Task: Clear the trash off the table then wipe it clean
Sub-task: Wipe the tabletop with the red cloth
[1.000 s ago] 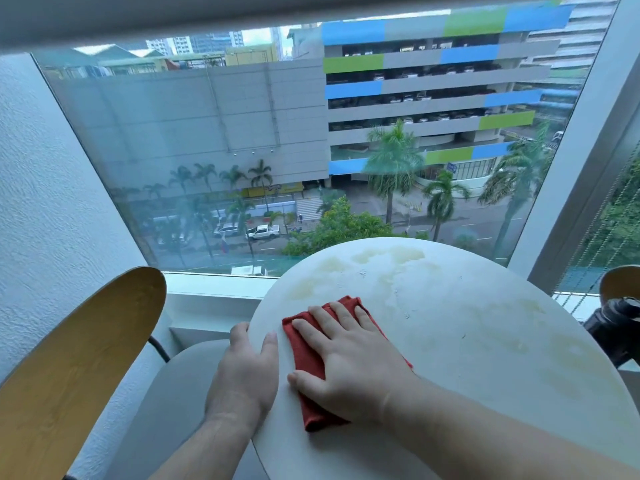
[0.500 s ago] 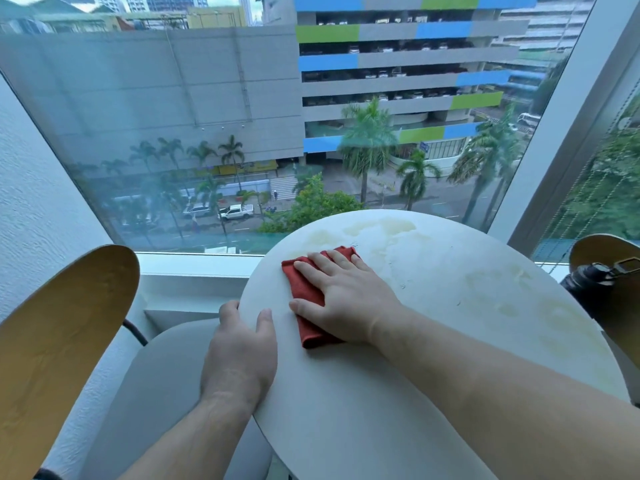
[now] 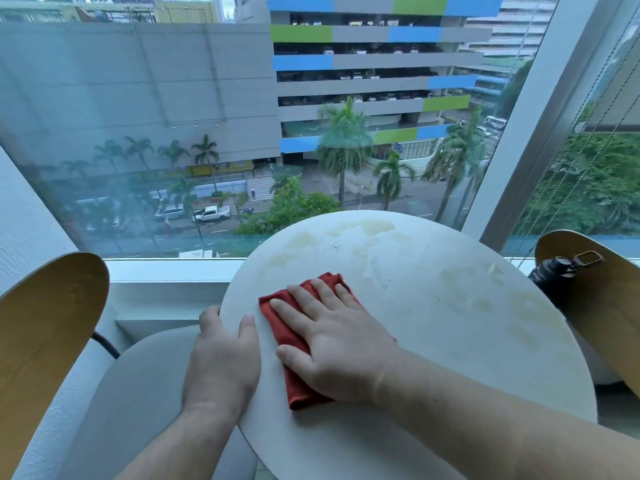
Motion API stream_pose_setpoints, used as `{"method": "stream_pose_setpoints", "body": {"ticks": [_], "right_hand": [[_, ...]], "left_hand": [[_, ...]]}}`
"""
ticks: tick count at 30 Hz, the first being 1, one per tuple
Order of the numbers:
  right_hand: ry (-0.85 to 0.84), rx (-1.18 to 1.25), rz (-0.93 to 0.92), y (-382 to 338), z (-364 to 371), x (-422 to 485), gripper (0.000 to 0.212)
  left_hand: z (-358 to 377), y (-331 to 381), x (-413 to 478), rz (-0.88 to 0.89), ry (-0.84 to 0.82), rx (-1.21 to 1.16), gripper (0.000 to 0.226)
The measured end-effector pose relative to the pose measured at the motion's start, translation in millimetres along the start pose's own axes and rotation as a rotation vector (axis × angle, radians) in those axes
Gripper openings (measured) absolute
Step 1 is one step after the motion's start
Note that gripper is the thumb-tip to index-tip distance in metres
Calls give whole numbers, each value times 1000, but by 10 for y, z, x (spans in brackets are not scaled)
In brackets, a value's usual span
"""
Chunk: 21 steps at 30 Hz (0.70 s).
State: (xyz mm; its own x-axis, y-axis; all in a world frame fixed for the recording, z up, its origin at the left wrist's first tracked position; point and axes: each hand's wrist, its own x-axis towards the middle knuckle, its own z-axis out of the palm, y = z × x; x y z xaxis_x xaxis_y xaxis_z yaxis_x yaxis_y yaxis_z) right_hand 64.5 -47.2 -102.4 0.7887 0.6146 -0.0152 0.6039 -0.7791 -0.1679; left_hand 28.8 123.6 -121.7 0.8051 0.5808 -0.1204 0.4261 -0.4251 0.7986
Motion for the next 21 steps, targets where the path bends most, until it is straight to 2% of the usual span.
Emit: {"method": "stream_pose_setpoints", "body": {"ticks": [8, 16, 21], "right_hand": [[31, 2, -80, 1, 29, 270, 65], [-1, -15, 35, 221, -80, 376, 71], [-20, 20, 113, 290, -100, 124, 64]], "left_hand": [[-9, 6, -24, 8, -2, -13, 43], [-25, 10, -59, -21, -13, -19, 45], [-50, 39, -67, -41, -32, -95, 38]]}}
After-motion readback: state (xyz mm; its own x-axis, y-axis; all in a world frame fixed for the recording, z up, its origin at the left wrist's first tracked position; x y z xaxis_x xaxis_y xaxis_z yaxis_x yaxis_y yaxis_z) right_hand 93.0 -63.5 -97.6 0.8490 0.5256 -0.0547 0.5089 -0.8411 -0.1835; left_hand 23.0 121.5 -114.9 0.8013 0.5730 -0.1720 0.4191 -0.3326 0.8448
